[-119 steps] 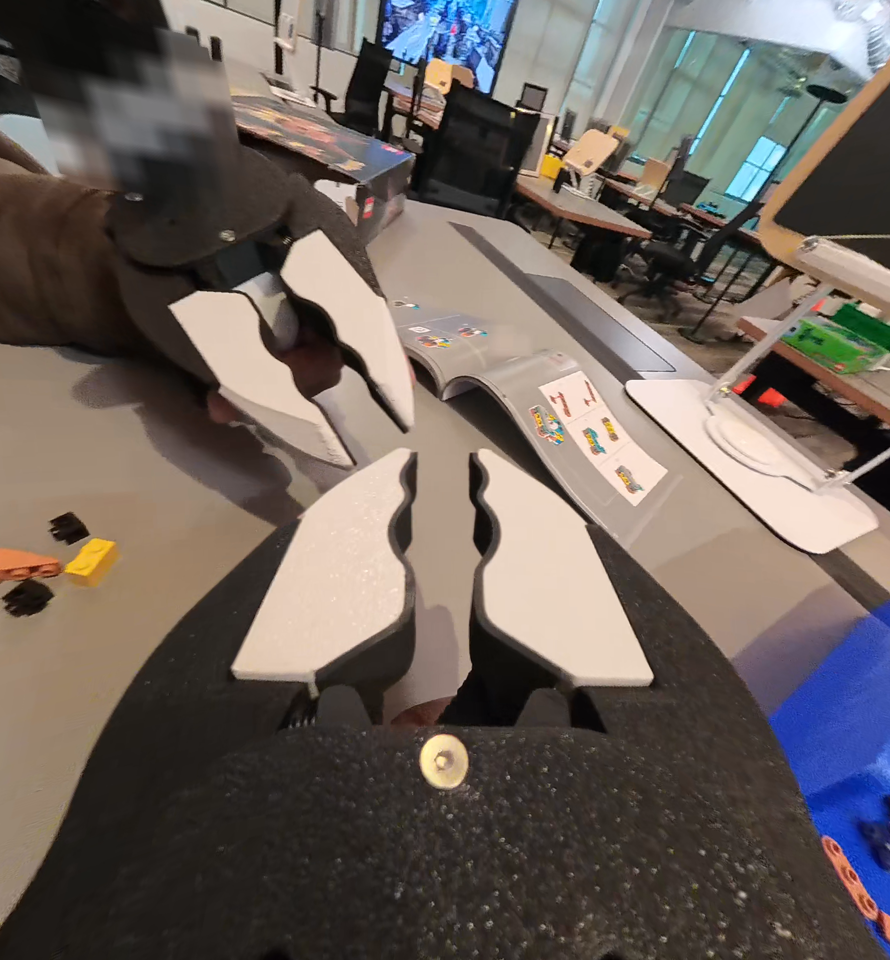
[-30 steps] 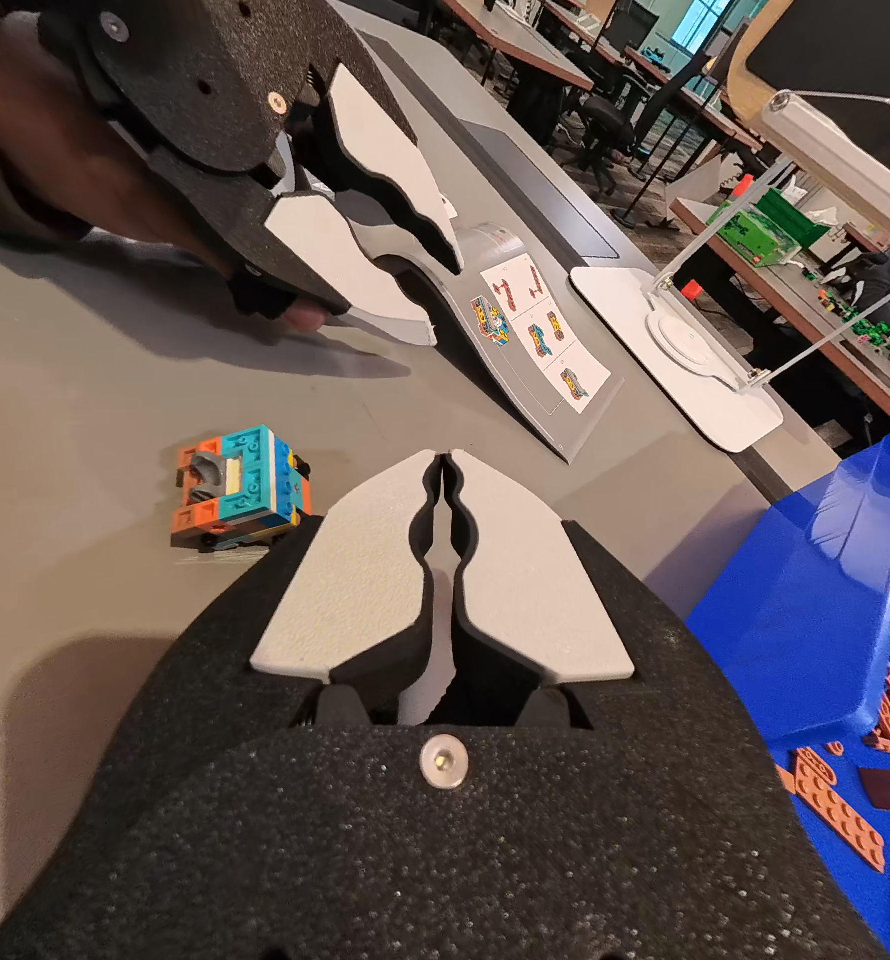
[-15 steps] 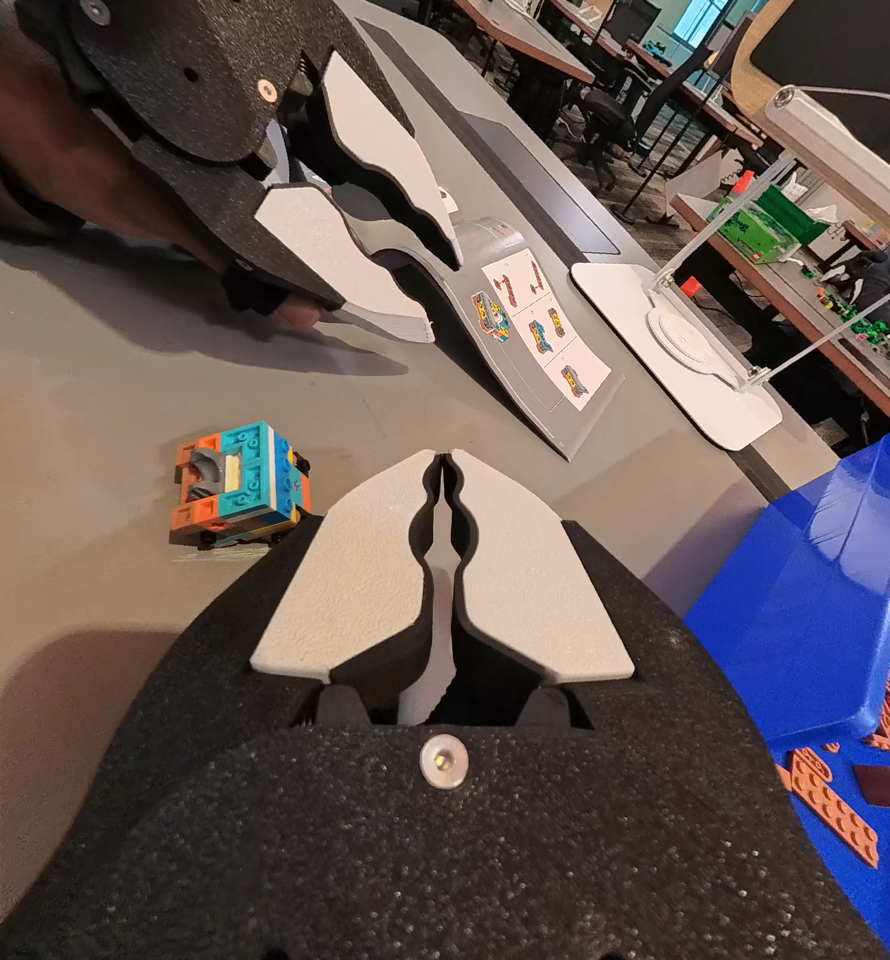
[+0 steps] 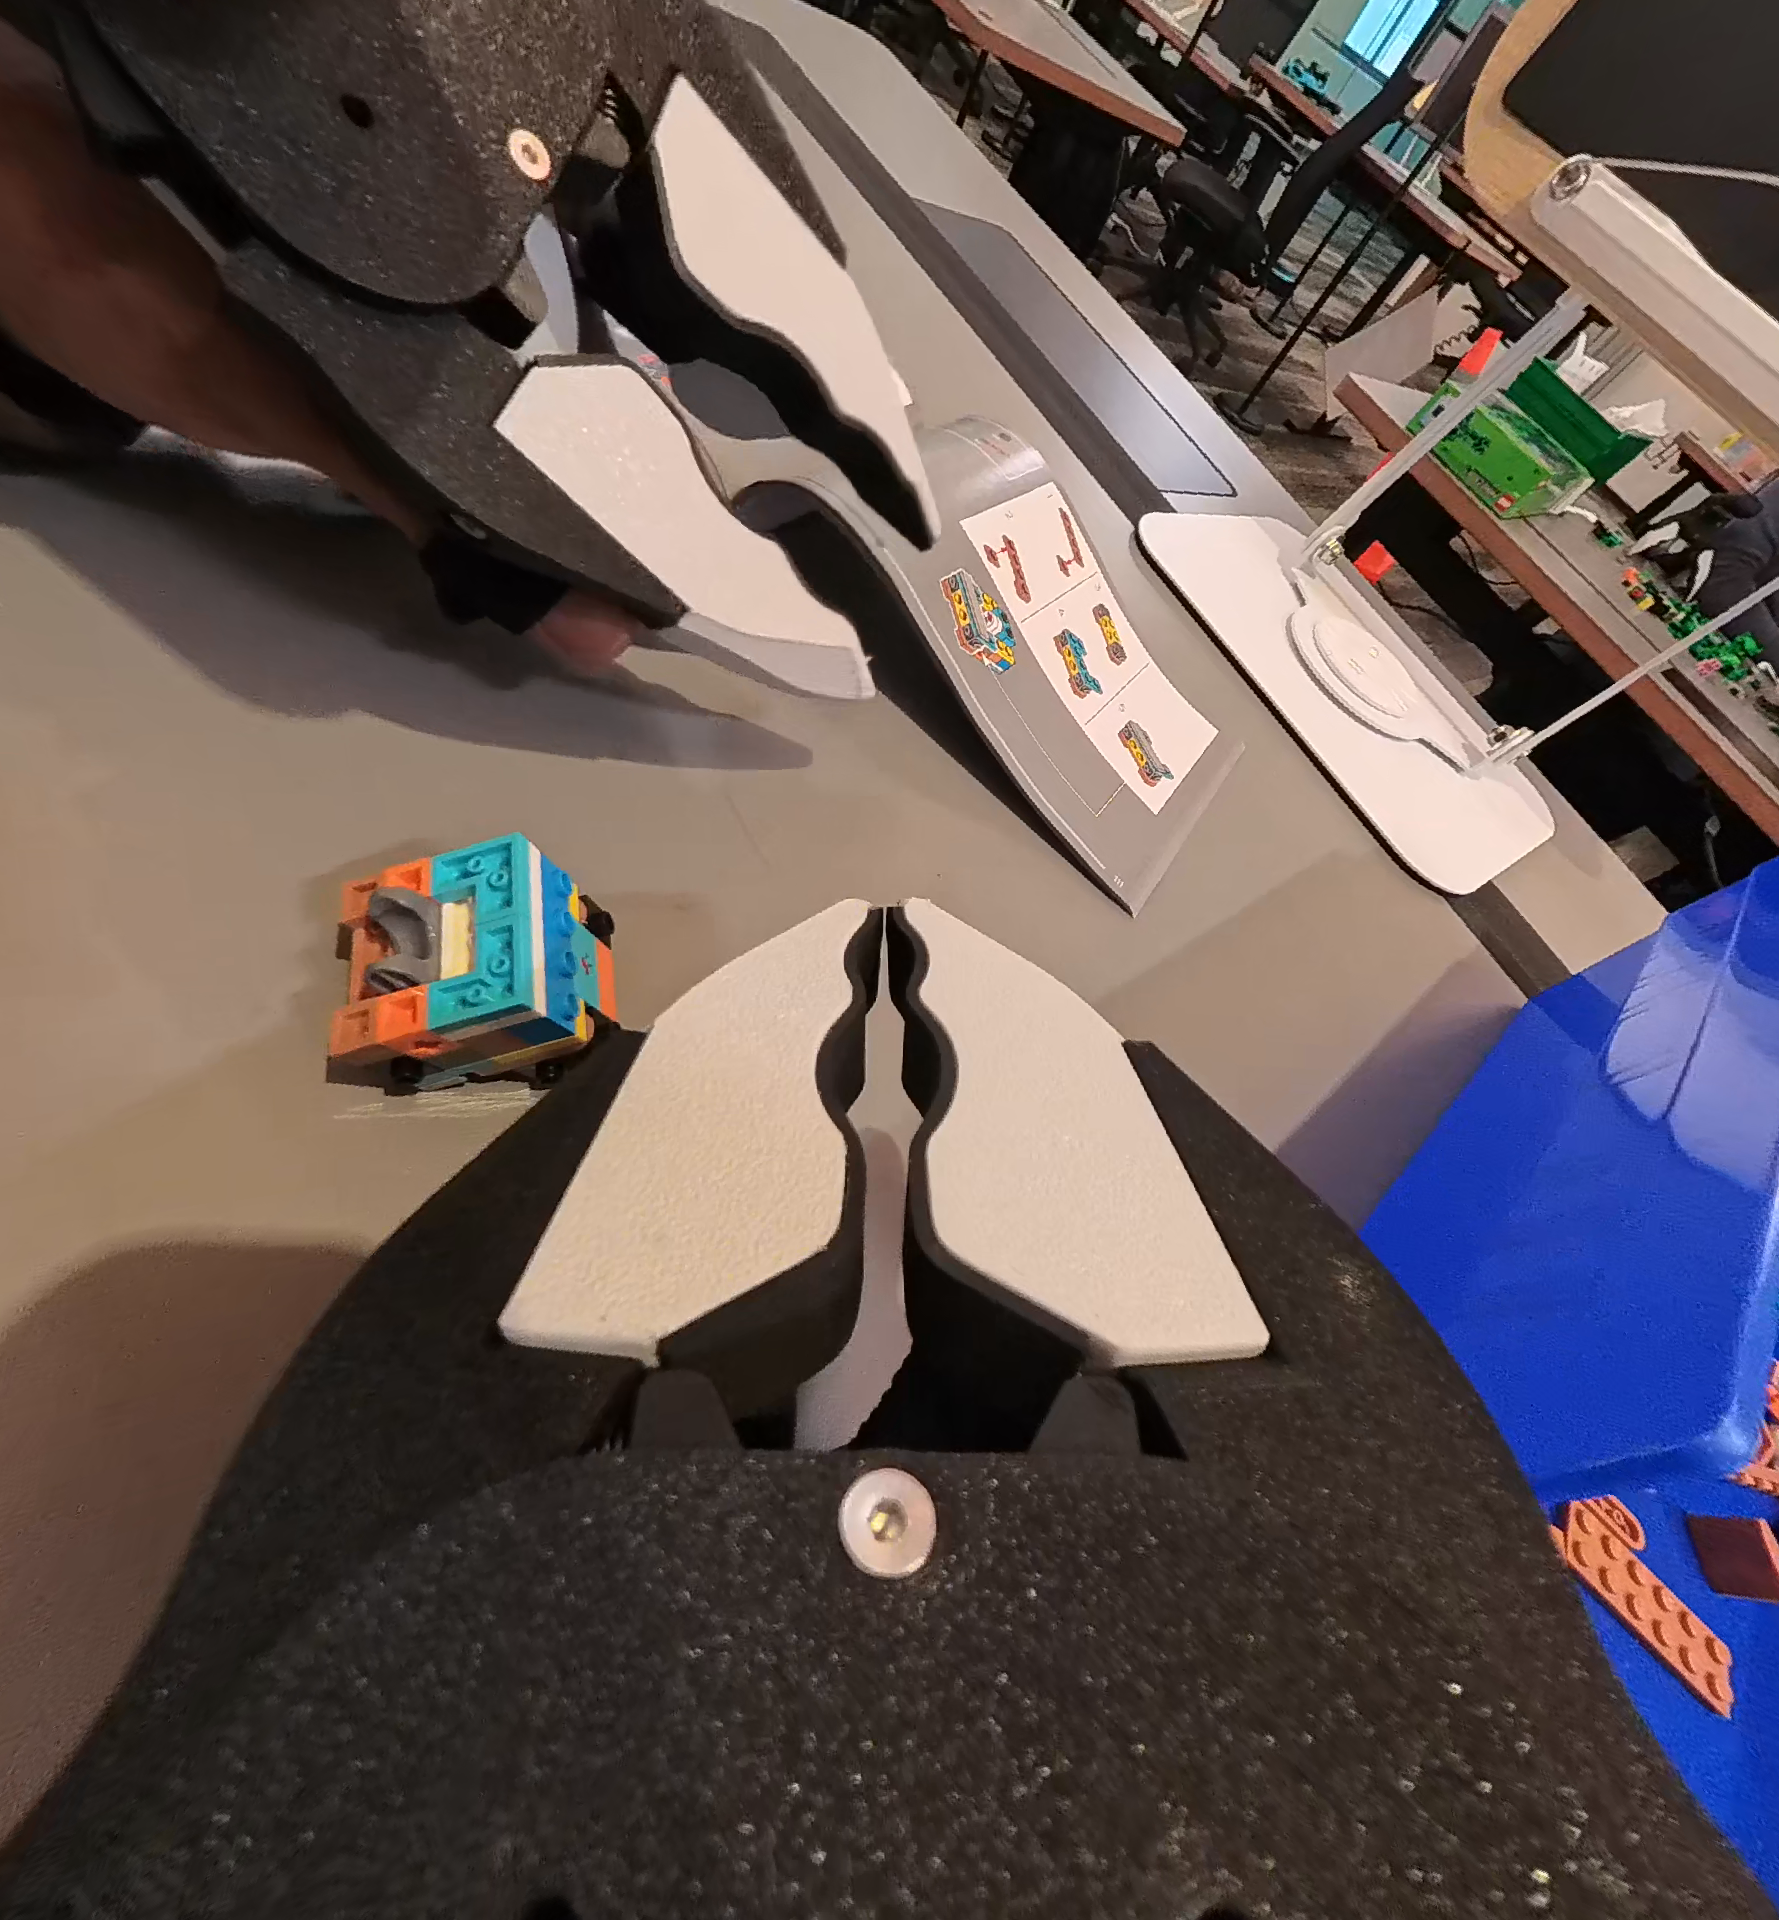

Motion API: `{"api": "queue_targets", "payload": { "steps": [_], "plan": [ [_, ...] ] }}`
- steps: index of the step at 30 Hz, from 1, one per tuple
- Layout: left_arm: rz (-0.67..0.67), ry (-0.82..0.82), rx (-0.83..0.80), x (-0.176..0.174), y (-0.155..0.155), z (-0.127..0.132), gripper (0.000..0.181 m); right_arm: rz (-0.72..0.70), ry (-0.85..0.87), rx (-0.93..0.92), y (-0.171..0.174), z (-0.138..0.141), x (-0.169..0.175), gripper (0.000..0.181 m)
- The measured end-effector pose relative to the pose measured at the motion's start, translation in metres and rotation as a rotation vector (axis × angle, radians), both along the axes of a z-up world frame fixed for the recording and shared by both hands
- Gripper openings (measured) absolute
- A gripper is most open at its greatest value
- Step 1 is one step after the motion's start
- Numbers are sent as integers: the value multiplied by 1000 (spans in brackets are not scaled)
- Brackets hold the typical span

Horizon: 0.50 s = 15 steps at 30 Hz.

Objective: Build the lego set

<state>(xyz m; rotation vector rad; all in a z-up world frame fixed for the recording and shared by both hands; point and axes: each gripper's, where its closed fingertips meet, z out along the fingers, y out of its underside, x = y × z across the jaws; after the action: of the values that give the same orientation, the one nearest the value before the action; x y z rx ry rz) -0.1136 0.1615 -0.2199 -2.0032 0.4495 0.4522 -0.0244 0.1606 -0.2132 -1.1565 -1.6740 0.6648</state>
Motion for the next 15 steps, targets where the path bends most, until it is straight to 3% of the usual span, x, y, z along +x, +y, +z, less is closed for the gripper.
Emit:
{"api": "queue_targets", "payload": {
  "steps": [7,15],
  "plan": [
    [6,64,-83,-2,16,-7,40,0,-5,6,0,-1,0,1],
    [67,-29,-215,-14,19,-17,40,5,-10,3,0,-2,0,1]
  ]
}}
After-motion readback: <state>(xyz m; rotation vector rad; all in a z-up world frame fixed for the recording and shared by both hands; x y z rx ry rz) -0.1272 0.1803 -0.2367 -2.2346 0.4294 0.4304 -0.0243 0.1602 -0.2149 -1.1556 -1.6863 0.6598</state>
